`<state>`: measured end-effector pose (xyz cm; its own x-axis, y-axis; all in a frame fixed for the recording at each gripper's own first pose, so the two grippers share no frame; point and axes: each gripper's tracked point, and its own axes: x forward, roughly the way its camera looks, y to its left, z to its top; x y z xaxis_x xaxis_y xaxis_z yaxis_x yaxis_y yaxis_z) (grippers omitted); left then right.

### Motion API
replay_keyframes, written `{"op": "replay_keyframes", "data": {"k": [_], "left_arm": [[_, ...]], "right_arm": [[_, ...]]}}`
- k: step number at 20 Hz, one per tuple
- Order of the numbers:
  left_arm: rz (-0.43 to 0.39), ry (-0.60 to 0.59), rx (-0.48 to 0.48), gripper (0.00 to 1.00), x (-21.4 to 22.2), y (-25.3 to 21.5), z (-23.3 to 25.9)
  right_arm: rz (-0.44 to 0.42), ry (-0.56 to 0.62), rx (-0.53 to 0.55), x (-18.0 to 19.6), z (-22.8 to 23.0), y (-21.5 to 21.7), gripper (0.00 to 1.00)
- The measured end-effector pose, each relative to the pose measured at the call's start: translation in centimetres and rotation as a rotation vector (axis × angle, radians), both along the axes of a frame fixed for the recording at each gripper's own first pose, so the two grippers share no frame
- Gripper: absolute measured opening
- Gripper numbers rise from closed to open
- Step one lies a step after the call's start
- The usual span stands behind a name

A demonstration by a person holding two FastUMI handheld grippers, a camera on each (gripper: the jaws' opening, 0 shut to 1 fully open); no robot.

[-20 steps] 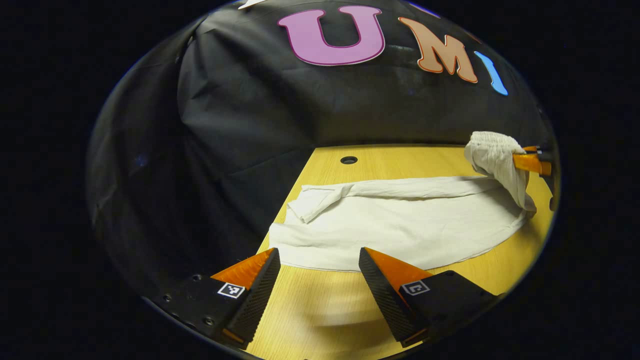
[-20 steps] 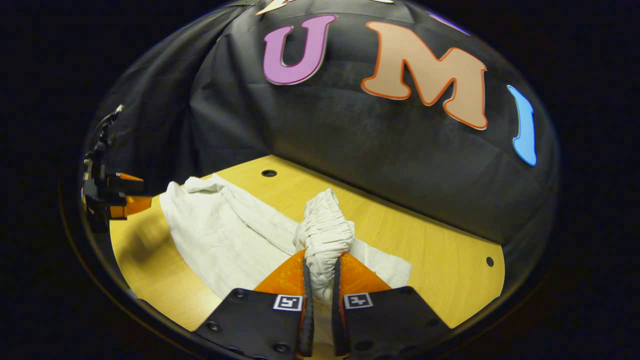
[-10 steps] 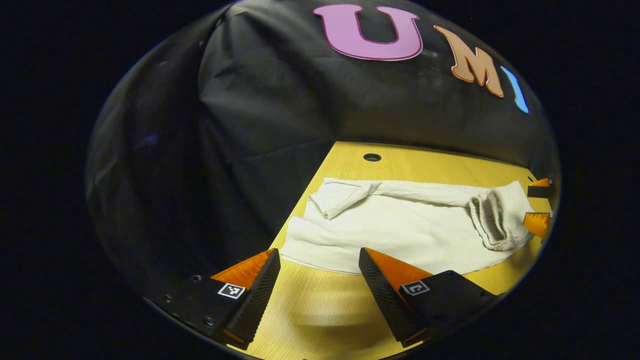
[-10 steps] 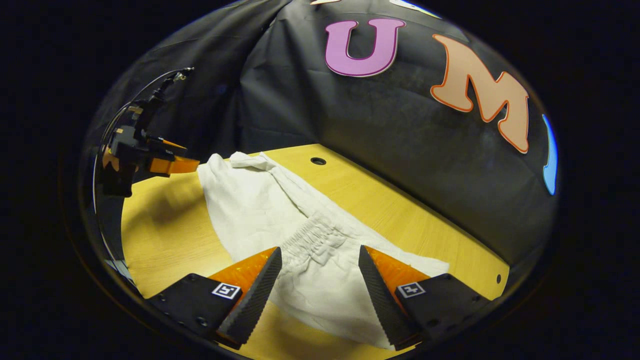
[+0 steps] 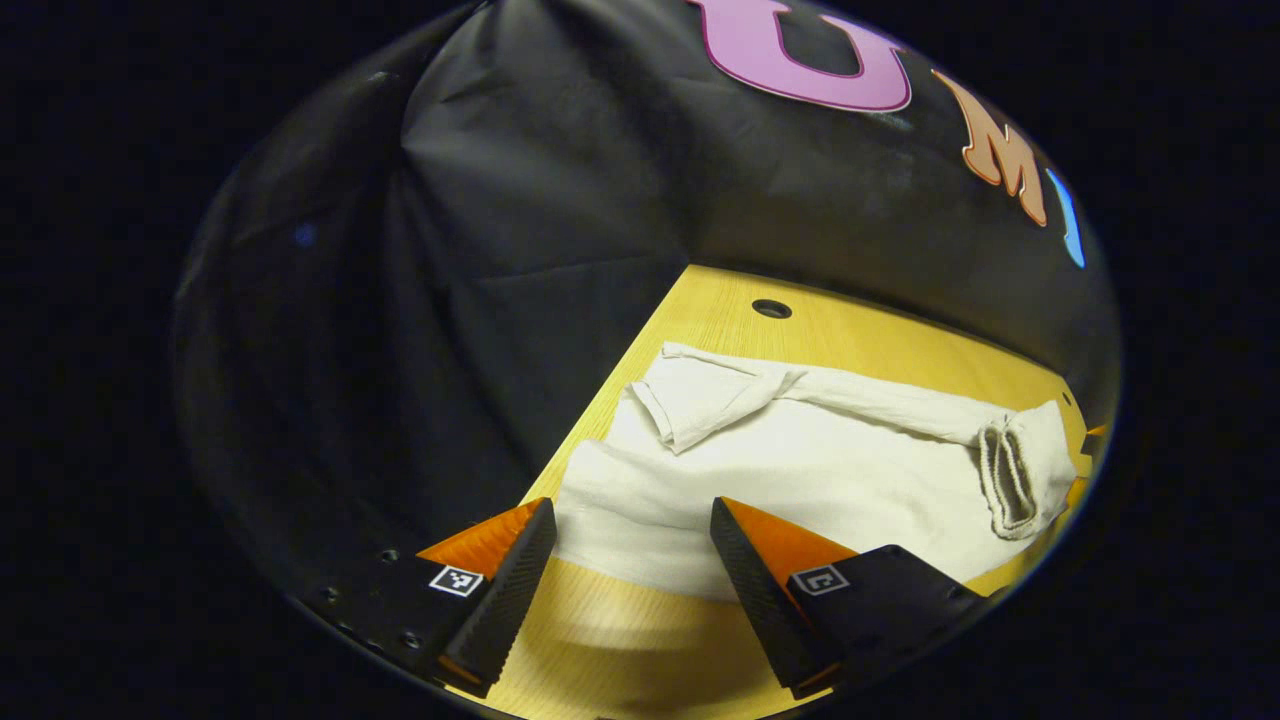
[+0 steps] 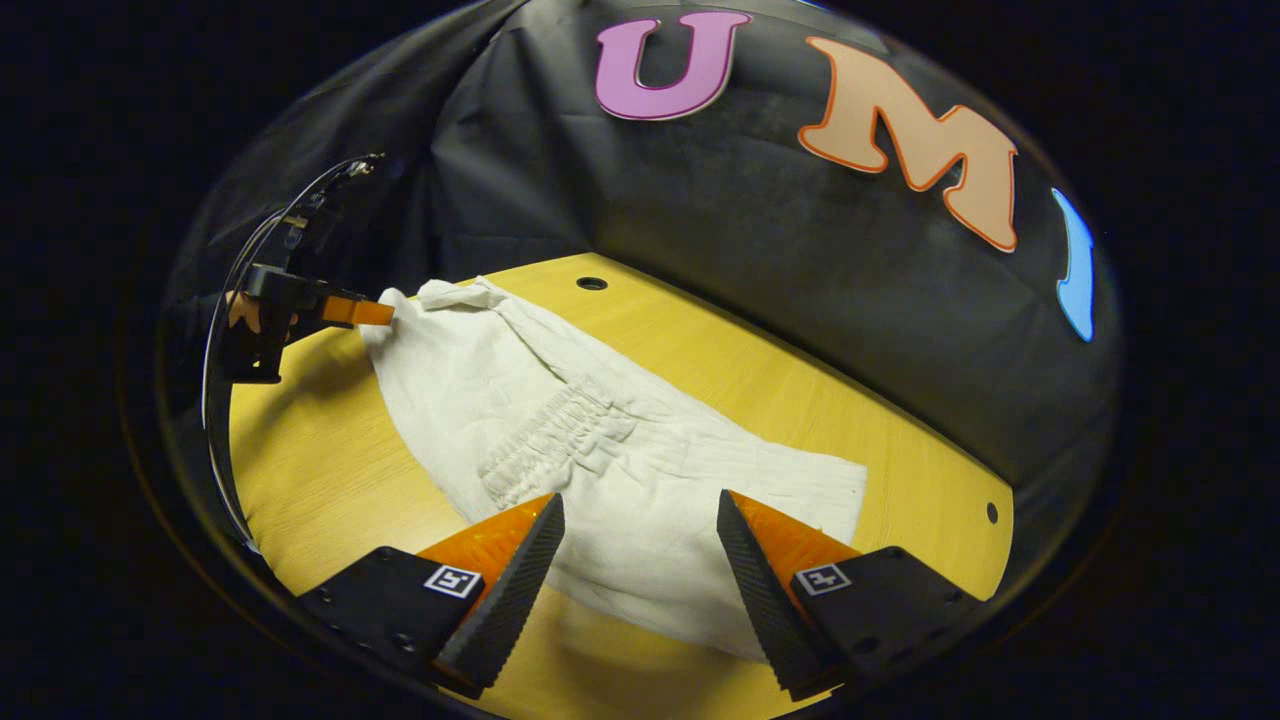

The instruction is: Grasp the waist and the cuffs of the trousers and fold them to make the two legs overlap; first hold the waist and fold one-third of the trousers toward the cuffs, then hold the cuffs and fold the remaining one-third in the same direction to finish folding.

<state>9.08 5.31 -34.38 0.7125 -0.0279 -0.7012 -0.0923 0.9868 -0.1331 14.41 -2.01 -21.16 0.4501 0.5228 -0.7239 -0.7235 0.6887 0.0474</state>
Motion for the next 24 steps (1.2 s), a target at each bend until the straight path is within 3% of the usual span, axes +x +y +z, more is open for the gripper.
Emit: {"op": "replay_keyframes", "data": {"k": [3,7,10,11,14,15,18,24], "left_arm": [[-0.041,0.058,0.015,0.95,-0.5,-0.3,-0.8],[-0.073,0.039,0.001,0.95,-0.5,-0.7,-0.4],[-0.054,0.034,-0.012,0.59,-0.1,-1.8,-0.8],[-0.059,0.028,-0.027,0.54,0.0,-2.4,-0.7],[-0.033,0.009,-0.055,0.07,0.5,-3.0,-0.4],[-0.030,0.010,-0.058,0.01,0.6,-3.0,-0.4],[-0.028,0.045,-0.084,0.00,0.6,-3.6,0.0],[-0.034,-0.117,-0.164,0.00,3.6,-6.9,7.9]], "right_arm": [[-0.046,0.004,-0.019,0.5,0.5,-1.6,0.98],[-0.084,0.013,-0.034,0.6,0.3,-3.1,0.98],[-0.094,0.020,-0.043,0.4,0.4,-3.9,0.98],[-0.096,0.019,-0.046,0.4,0.4,-4.1,0.98],[-0.108,0.020,-0.048,0.4,0.3,-4.7,0.99],[-0.116,0.020,-0.048,0.4,0.4,-5.1,0.99],[-0.142,0.016,-0.043,0.5,0.9,-6.0,0.98],[-0.181,-0.009,-0.010,1.2,1.8,-7.4,0.98]]}}
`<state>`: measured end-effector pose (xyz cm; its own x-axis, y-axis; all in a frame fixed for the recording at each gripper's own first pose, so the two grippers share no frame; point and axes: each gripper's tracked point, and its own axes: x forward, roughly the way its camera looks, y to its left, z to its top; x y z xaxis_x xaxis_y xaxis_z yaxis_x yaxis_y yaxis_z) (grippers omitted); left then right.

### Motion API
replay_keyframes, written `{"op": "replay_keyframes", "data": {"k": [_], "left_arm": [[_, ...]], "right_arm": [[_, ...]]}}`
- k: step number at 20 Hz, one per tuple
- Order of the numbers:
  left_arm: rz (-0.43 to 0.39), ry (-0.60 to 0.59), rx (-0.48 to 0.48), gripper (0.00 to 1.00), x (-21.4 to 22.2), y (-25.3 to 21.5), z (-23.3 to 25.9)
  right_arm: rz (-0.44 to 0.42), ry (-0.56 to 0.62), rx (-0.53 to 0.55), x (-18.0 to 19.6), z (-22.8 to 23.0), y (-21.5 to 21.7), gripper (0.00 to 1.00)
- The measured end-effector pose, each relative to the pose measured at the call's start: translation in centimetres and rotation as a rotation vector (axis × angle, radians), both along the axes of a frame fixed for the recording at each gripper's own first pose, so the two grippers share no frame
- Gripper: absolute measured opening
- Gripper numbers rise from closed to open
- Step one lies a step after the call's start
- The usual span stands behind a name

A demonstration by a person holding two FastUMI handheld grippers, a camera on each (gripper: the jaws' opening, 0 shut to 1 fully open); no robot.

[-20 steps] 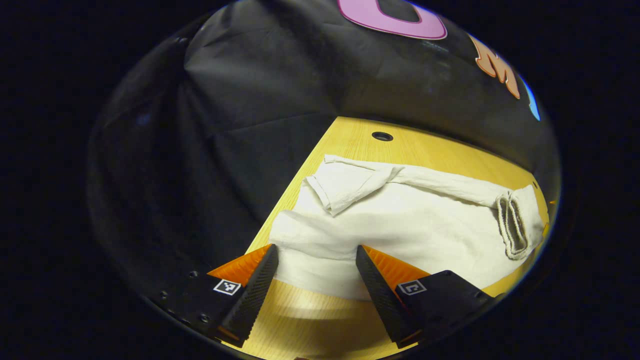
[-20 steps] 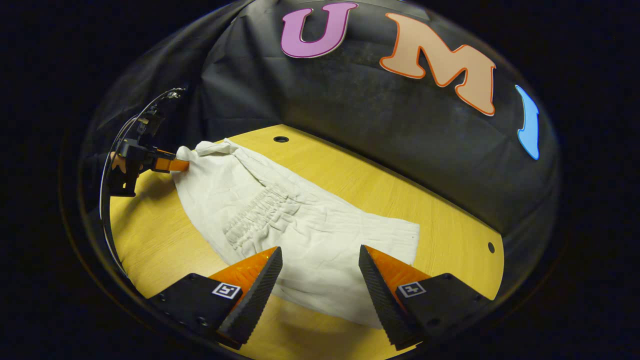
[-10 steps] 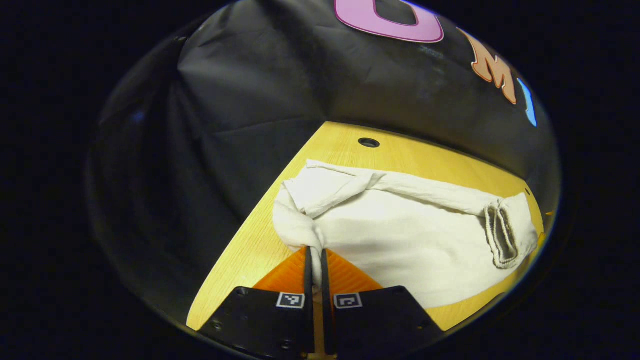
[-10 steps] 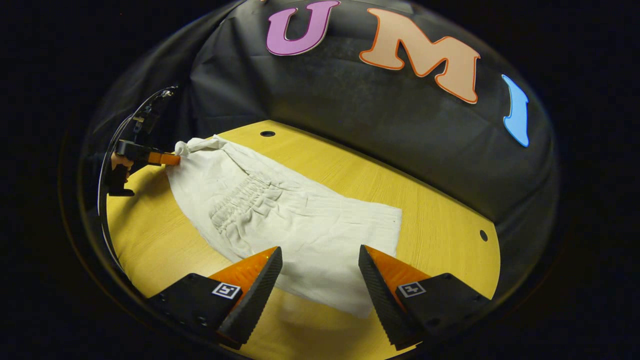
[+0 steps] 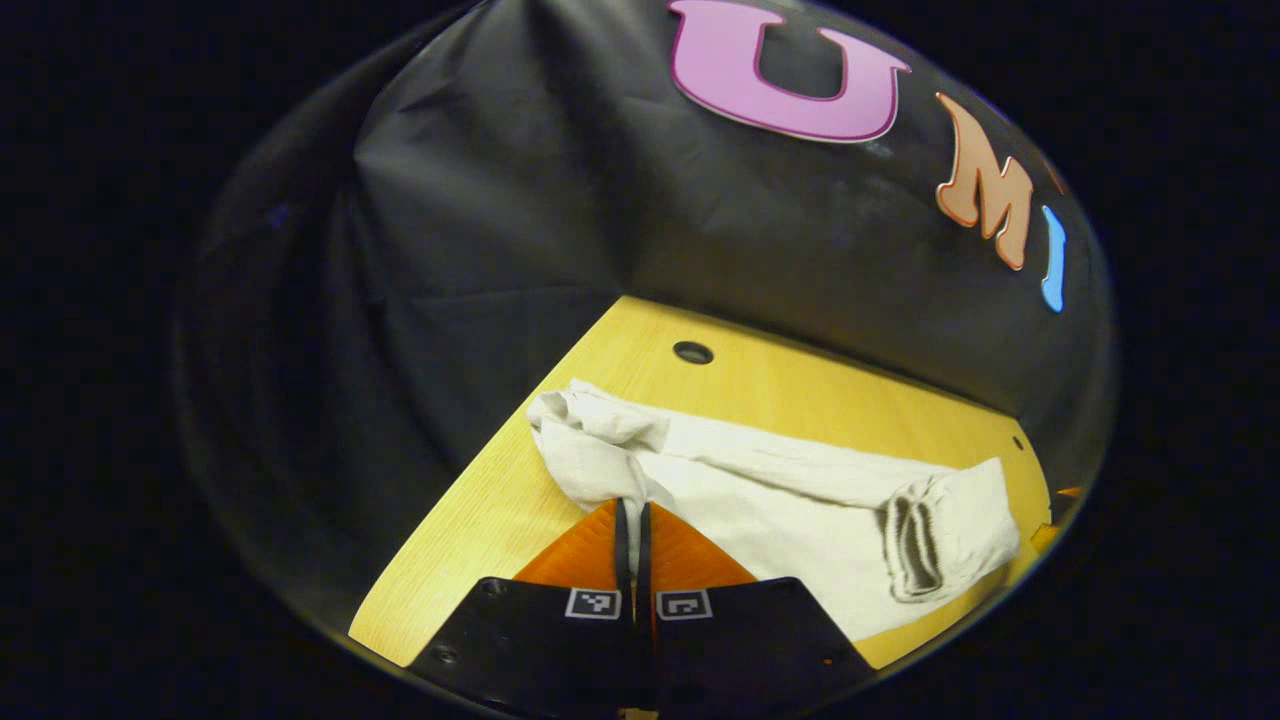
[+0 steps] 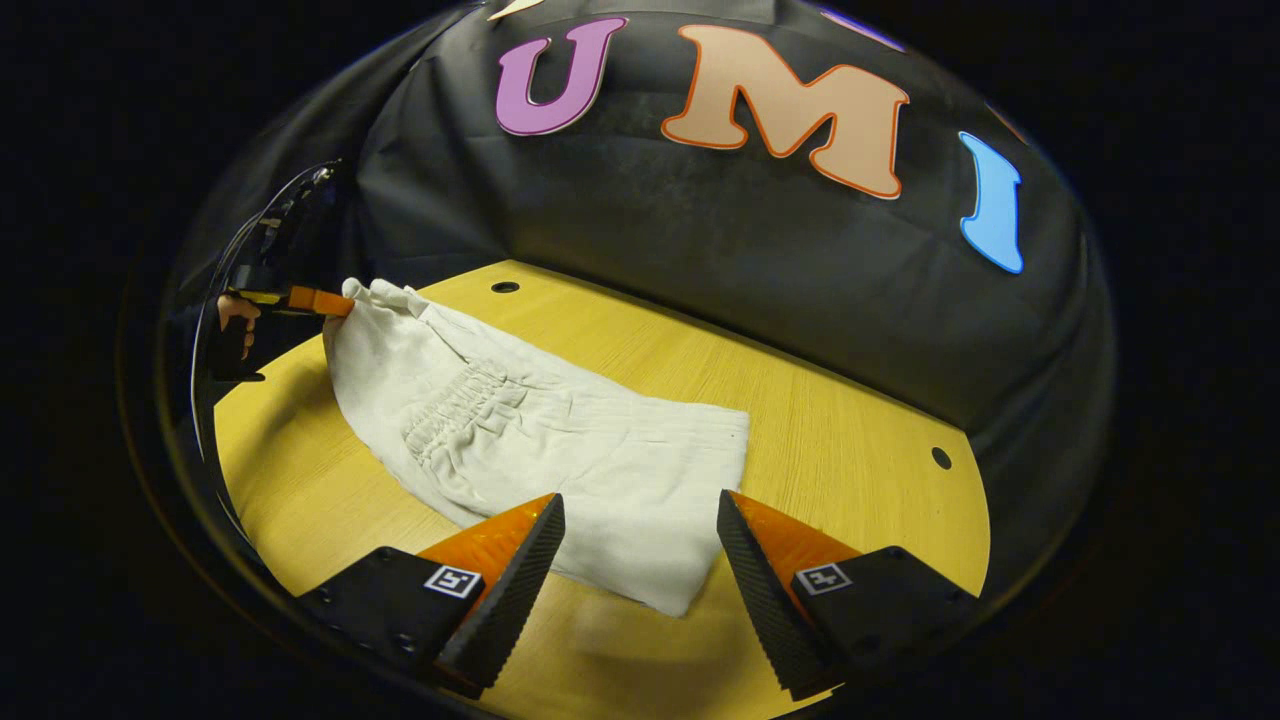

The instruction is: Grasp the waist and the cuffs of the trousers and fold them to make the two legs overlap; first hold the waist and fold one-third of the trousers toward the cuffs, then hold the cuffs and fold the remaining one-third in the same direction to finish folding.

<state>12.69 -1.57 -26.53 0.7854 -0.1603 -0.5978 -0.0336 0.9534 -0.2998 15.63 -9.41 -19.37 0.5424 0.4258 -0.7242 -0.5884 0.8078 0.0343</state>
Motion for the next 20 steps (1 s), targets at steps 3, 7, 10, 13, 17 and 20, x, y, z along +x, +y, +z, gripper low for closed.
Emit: {"op": "replay_keyframes", "data": {"k": [3,7,10,13,17,20], "left_arm": [[-0.045,-0.058,-0.006,0.00,0.9,-3.0,3.3],[-0.089,-0.116,-0.029,0.00,1.6,-6.8,6.9],[-0.124,-0.158,-0.041,0.00,1.7,-9.6,9.3],[-0.161,-0.197,-0.049,0.00,1.7,-12.0,11.5],[-0.218,-0.228,-0.066,0.00,1.6,-16.0,13.9],[-0.280,-0.255,-0.080,0.00,1.3,-19.4,15.7]], "right_arm": [[-0.004,-0.006,0.033,-0.3,0.8,-1.0,1.00],[-0.016,-0.020,0.043,-0.8,1.5,-2.9,0.98],[-0.039,-0.027,0.048,-0.9,2.0,-4.8,0.98],[-0.071,-0.029,0.052,-0.9,2.3,-7.1,0.98],[-0.109,-0.027,0.058,-1.1,2.4,-9.3,0.98],[-0.126,-0.027,0.059,-1.3,2.4,-10.5,0.98]]}}
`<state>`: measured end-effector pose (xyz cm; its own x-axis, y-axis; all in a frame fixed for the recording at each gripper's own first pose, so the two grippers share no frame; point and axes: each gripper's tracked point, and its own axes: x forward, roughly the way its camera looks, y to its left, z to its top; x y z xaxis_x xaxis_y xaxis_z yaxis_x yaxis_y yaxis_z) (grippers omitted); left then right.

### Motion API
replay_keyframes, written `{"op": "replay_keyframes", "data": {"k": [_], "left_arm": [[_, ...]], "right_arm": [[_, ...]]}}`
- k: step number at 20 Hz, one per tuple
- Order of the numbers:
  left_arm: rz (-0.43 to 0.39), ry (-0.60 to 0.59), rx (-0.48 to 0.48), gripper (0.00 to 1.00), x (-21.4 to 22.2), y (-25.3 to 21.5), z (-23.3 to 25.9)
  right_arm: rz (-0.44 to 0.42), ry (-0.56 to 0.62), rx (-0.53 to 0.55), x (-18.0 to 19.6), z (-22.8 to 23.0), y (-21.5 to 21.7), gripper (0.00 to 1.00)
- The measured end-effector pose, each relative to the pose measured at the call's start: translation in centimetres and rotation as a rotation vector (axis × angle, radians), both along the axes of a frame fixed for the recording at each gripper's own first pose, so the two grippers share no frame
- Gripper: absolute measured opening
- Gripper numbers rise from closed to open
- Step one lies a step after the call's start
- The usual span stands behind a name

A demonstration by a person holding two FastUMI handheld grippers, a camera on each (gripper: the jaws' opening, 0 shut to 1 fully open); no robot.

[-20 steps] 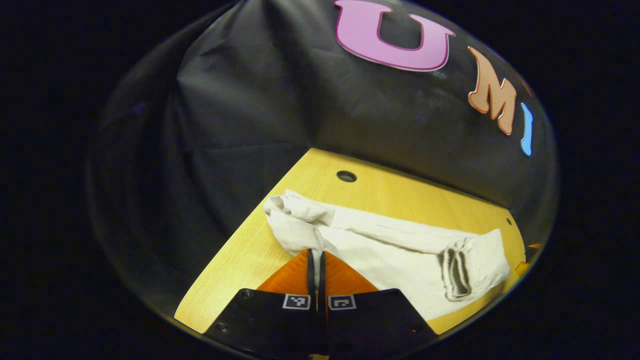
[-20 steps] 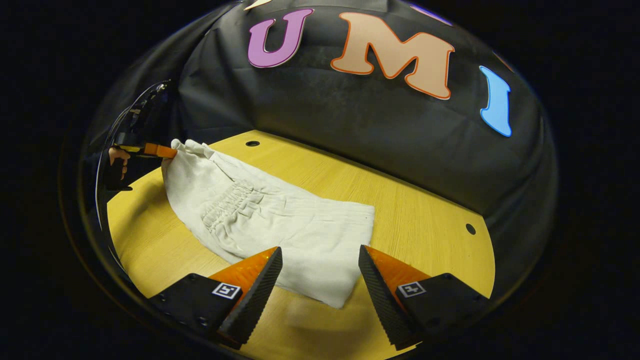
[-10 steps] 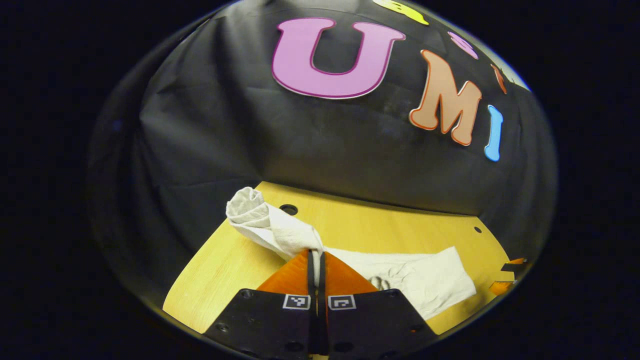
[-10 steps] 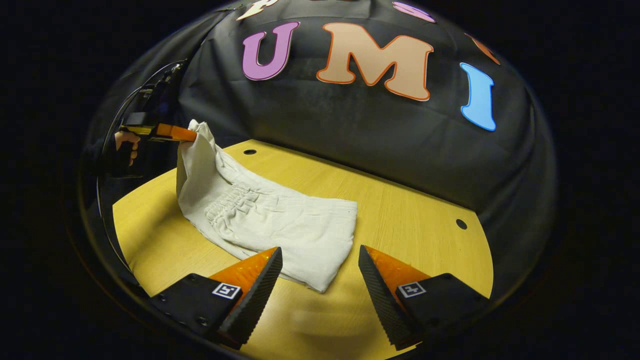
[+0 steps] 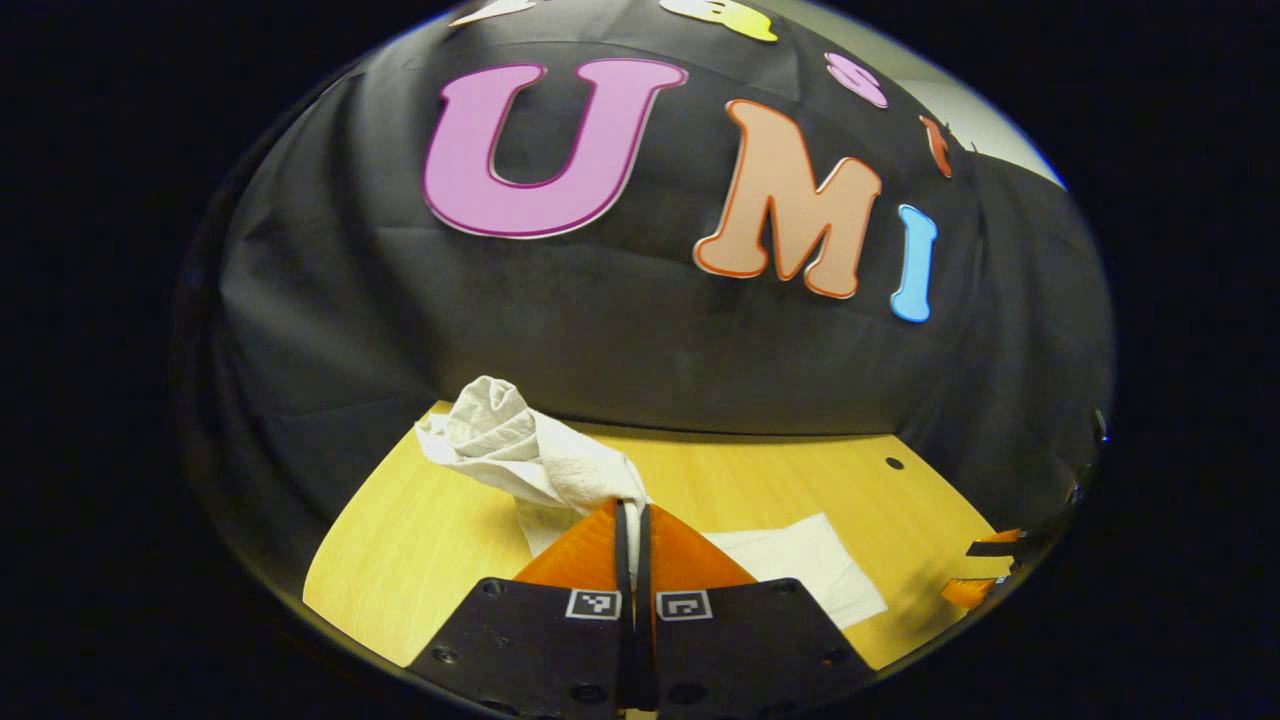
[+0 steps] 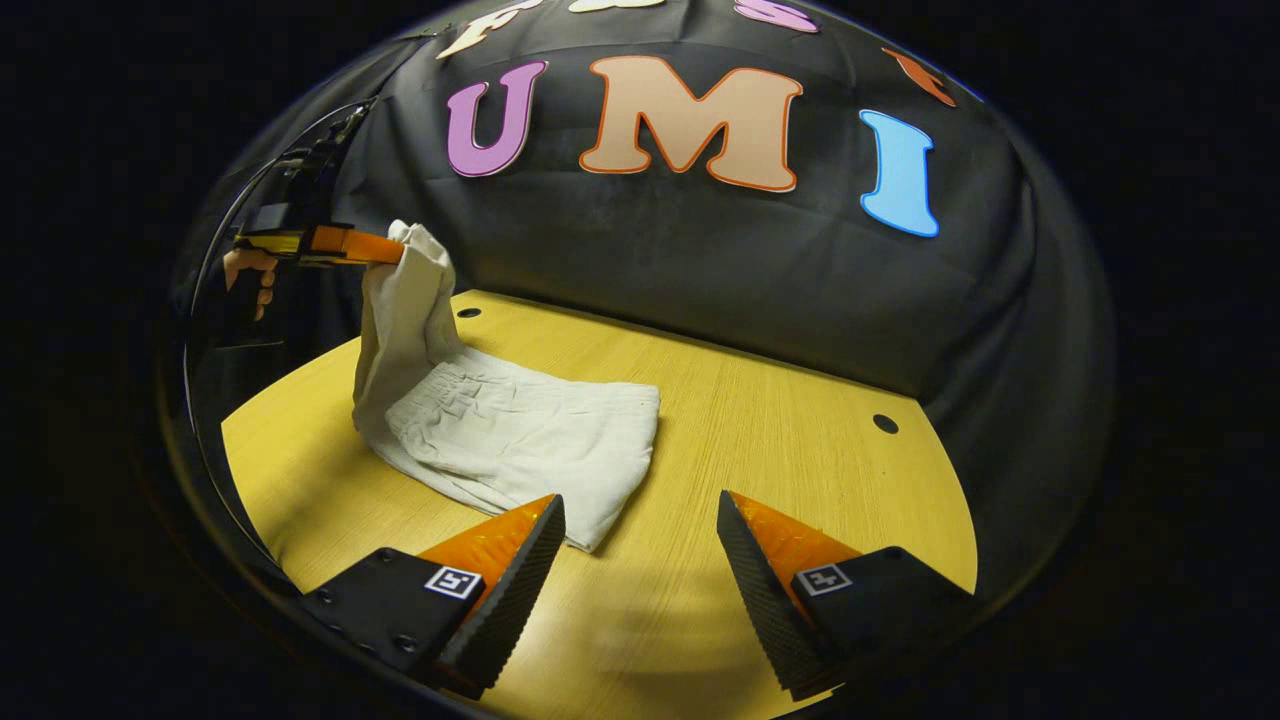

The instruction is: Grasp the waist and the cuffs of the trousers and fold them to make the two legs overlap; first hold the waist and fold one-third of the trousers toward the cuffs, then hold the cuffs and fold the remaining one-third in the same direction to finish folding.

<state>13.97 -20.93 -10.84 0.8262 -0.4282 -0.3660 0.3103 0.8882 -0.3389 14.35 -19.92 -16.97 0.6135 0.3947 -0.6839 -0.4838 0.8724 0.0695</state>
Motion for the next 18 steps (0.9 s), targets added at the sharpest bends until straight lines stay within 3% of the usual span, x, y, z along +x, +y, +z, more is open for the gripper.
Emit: {"op": "replay_keyframes", "data": {"k": [9,13,18], "left_arm": [[-0.217,0.006,0.003,0.00,-2.4,-12.0,-0.3],[-0.322,0.045,0.072,0.00,-5.3,-16.4,-5.1],[-0.401,0.115,0.150,0.00,-9.5,-18.2,-10.4]], "right_arm": [[-0.068,-0.002,-0.010,-0.3,0.1,-4.4,0.99],[-0.111,0.009,-0.023,-0.4,-0.3,-6.7,0.98],[-0.138,0.009,-0.027,-0.6,0.1,-8.8,0.98]]}}
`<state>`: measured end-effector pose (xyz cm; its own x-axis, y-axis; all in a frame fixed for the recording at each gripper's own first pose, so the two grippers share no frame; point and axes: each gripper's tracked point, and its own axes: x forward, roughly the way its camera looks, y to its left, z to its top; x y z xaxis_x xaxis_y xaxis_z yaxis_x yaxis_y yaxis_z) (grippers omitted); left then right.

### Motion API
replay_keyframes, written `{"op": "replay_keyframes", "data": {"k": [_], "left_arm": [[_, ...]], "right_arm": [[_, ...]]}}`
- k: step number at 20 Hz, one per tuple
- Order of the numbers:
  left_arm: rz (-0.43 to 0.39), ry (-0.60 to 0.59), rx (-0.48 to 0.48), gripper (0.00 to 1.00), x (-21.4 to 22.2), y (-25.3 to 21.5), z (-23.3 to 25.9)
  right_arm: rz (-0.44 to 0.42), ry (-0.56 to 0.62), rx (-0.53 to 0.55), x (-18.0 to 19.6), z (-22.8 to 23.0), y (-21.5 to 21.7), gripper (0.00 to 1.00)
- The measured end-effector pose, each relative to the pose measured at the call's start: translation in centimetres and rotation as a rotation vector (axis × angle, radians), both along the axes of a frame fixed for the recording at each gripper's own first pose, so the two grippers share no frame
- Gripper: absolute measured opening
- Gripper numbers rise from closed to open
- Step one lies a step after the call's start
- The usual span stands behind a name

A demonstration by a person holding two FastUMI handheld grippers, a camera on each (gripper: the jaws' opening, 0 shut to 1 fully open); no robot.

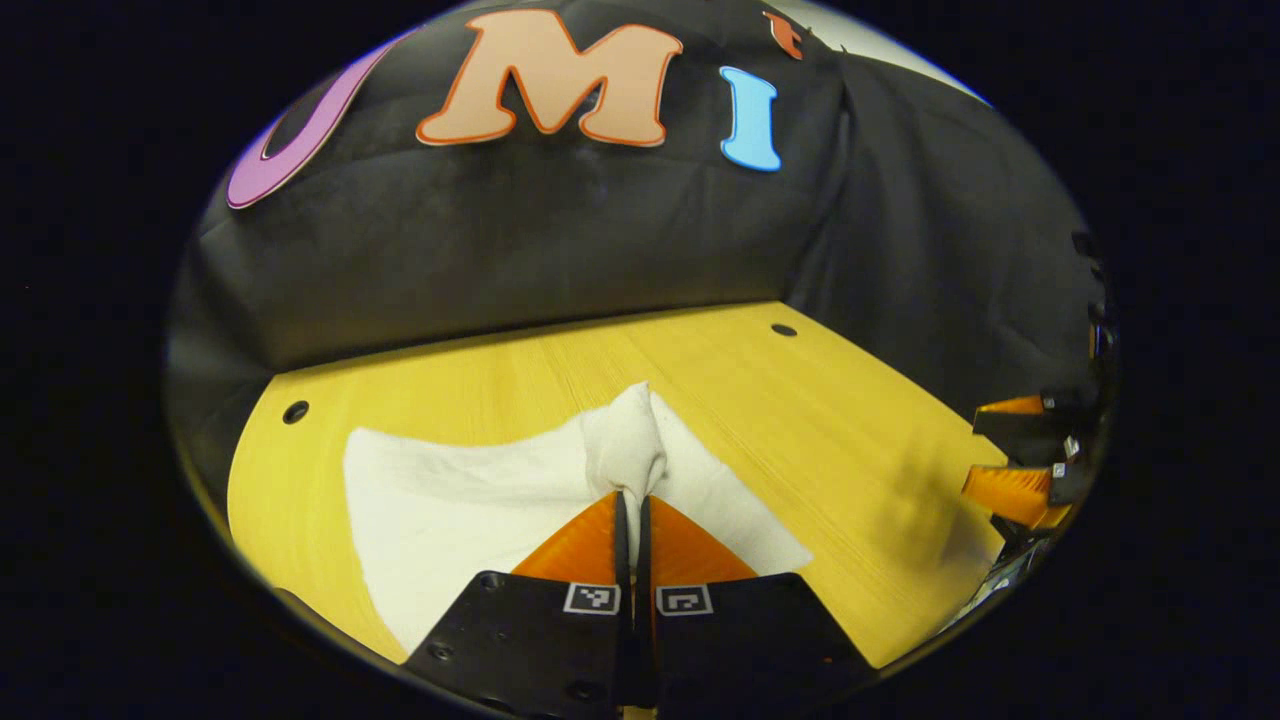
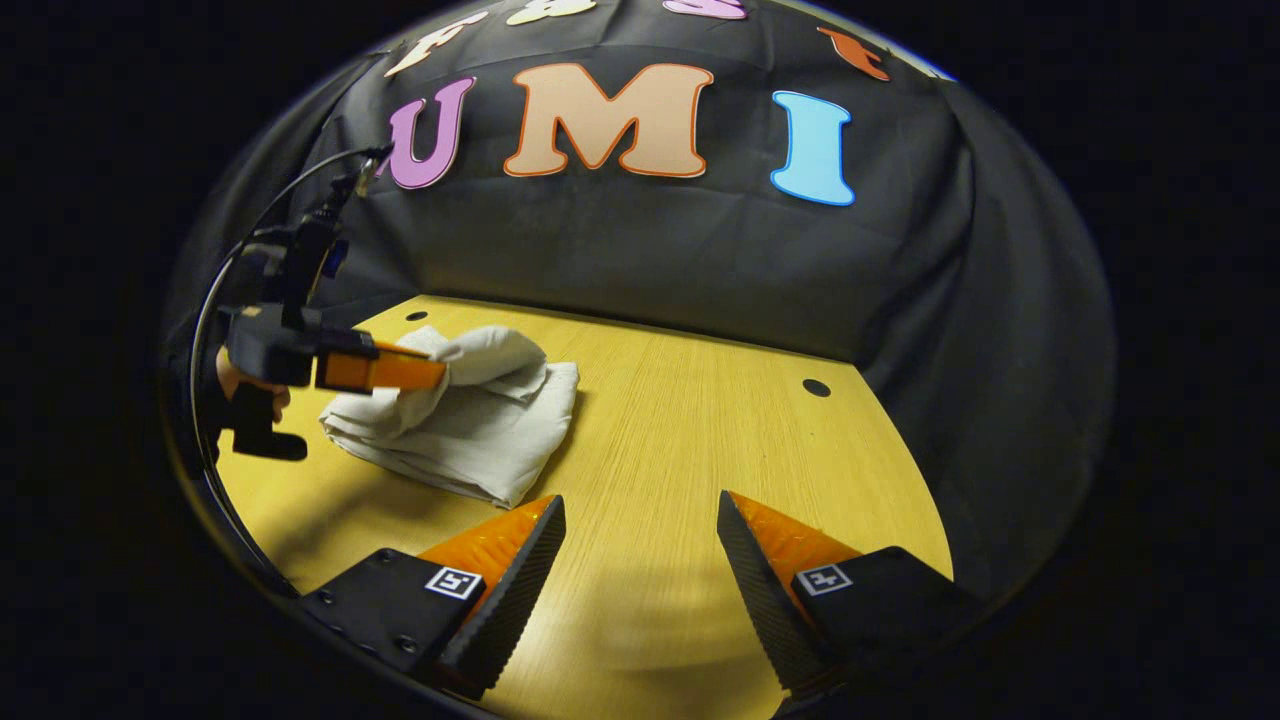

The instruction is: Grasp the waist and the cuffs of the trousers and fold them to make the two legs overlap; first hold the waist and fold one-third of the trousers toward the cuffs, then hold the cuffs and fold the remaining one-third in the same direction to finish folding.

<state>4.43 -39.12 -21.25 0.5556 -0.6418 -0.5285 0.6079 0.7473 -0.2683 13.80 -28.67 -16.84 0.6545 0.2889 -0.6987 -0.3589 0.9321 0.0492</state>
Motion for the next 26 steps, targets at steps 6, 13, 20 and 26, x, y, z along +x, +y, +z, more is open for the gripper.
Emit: {"op": "replay_keyframes", "data": {"k": [6,13,20,26], "left_arm": [[-0.006,0.032,0.042,0.60,-3.2,-1.2,-3.1],[0.129,-0.117,0.047,0.96,-2.8,3.2,2.8],[0.311,-0.215,-0.044,0.96,-1.8,12.5,10.5],[0.466,-0.368,-0.027,0.95,-1.0,22.3,16.3]], "right_arm": [[0.020,-0.013,0.027,0.2,0.6,-0.1,0.99],[0.034,-0.101,0.133,2.3,4.7,2.7,0.98],[-0.009,-0.231,0.223,3.9,11.0,7.4,0.98],[-0.080,-0.360,0.259,4.7,16.1,9.6,0.98]]}}
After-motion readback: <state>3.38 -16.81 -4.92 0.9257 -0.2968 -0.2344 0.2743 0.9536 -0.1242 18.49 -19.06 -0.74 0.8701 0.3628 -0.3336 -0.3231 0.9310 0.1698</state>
